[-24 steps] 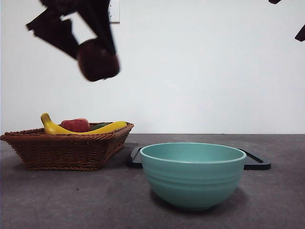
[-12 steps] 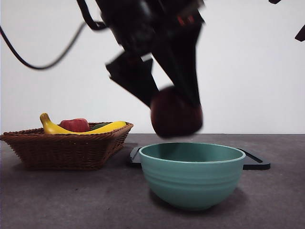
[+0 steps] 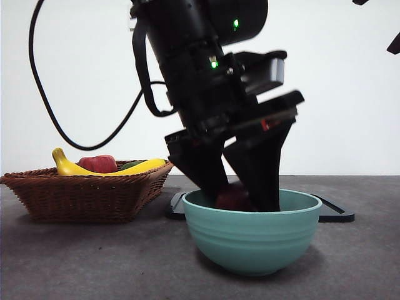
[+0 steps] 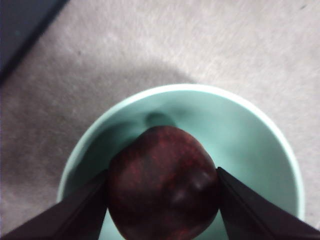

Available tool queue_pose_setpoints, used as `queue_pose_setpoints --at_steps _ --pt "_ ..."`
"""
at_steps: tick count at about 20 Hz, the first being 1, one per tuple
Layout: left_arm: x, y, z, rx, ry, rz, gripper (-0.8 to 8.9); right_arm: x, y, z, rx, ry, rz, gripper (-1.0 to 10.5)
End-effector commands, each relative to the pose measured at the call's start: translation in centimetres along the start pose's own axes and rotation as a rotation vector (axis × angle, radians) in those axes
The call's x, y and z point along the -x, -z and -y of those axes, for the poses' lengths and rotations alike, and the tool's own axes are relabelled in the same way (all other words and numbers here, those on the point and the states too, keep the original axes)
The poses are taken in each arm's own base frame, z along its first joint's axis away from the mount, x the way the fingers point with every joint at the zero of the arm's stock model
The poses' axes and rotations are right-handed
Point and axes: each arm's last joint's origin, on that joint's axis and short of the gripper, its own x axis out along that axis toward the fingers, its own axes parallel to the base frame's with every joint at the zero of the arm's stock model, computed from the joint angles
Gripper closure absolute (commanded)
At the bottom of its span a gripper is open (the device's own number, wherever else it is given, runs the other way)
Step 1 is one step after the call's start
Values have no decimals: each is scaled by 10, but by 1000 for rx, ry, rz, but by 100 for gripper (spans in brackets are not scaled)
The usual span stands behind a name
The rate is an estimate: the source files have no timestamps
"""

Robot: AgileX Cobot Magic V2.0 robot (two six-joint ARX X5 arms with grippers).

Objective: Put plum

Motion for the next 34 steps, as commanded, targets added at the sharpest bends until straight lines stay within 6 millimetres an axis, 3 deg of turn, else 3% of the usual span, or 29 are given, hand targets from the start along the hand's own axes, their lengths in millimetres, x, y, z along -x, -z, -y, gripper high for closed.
queue_pose_setpoints --at_steps 1,7,10,13,18,25,31,34 --pt "-11 -4 4 -24 6 -12 542 2 -5 -2 17 -2 14 554" --pt "-12 -2 8 -31 11 -30 529 2 -5 -2 17 -2 14 554" --pt "-12 -2 8 -29 11 -36 433 2 -5 -2 17 -2 14 554" --pt "-11 -2 8 -24 11 -37 430 2 -5 -2 17 -2 14 554" --pt "10 -5 10 -28 10 15 430 2 -5 -2 17 -2 14 554" --pt "80 -7 12 -27 -5 193 431 2 -5 -2 17 -2 14 554" --pt "178 13 -13 109 -74 462 431 2 -4 -2 17 -2 13 554" --pt "228 41 -31 199 -154 567 434 2 -4 -2 17 -2 13 554"
